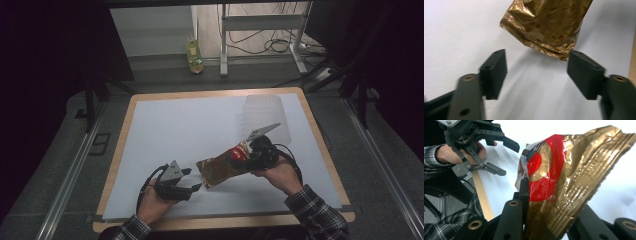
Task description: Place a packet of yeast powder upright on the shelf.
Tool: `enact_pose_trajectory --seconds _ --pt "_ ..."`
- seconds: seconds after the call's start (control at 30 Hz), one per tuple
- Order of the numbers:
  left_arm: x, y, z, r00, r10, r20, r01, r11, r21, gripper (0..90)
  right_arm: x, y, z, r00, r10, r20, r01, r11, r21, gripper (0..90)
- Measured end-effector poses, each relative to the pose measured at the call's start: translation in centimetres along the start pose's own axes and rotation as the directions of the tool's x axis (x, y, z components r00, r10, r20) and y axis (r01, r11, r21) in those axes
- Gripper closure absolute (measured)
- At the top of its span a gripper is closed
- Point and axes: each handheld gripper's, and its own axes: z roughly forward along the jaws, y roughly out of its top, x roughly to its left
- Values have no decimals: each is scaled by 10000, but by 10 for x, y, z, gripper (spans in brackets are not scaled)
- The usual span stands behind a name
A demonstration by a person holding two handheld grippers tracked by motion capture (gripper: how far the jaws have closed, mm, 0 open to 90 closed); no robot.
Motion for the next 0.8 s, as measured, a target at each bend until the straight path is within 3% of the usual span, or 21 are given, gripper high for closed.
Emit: enact_pose_trajectory --seconds 0.17,0.3,0.53,0.8 --pt "4 0 -3 9990 -419 -119 414 9982 -440 170 -1 5 -8 9993 -306 197 308 9995 -75 740" --pt "6 0 -5 9975 -701 -68 695 9954 -665 122 -2 8 -14 9982 -506 326 512 9985 -182 740" --pt "6 0 -7 9986 -527 -82 519 9957 -773 45 -7 17 -27 9935 -937 642 952 9952 -207 740" --pt "6 0 -7 9992 -371 -131 360 9967 -729 29 -14 25 -40 9868 -1308 955 1325 9911 -115 739"
